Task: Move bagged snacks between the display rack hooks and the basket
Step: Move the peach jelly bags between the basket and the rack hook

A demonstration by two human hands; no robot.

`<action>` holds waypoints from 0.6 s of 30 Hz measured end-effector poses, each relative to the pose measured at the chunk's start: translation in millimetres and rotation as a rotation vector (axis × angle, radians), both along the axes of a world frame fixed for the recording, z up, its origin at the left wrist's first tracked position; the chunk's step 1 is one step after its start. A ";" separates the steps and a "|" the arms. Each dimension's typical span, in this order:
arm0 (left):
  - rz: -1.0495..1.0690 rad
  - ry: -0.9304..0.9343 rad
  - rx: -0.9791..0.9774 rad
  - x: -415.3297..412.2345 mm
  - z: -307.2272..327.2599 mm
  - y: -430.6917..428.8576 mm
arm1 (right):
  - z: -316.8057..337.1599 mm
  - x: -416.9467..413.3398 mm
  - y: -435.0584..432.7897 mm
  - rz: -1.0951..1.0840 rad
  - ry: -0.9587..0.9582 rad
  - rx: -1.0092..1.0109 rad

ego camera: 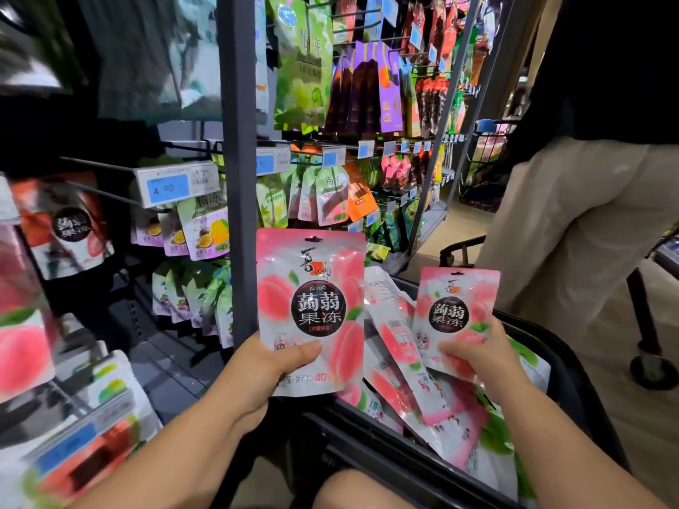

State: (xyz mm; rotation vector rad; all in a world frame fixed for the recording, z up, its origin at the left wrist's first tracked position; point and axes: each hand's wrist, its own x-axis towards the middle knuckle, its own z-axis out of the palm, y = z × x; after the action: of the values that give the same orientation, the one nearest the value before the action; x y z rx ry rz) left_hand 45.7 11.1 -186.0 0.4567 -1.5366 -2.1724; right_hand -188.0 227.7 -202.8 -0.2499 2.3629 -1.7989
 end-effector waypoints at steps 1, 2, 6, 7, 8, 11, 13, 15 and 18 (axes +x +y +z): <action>-0.005 -0.009 -0.001 1.3 2.1 -2.2 | -0.8 -0.2 0.8 -0.012 0.017 -0.014; -0.005 -0.020 -0.007 3.3 4.6 -5.9 | 0.0 0.5 0.9 -0.030 0.031 -0.036; 0.028 -0.060 -0.055 22.0 17.2 -25.3 | 15.1 10.1 -7.9 -0.028 0.063 -0.174; 0.026 -0.071 -0.074 29.5 19.1 -29.6 | 20.4 14.6 -12.0 -0.010 0.070 -0.205; 0.022 -0.076 -0.089 38.0 20.9 -32.8 | 24.9 19.9 -16.8 0.027 0.082 -0.233; 0.073 -0.095 -0.102 66.9 21.7 -43.3 | 35.9 41.3 -37.0 0.202 0.088 -0.282; 0.117 -0.110 -0.115 88.0 21.3 -49.7 | 41.0 59.9 -54.9 0.333 0.063 -0.299; 0.171 -0.108 -0.121 110.0 19.7 -56.8 | 44.1 81.4 -74.9 0.440 0.033 -0.299; 0.263 -0.104 -0.110 144.6 16.9 -65.3 | 43.4 111.9 -105.0 0.615 0.011 -0.297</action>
State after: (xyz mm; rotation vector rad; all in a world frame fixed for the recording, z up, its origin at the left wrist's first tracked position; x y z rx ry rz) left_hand 190.3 -54.2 -169.1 0.7026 -1.5436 -1.8807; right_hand -76.1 122.8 -159.4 -0.9080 1.7298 -1.7979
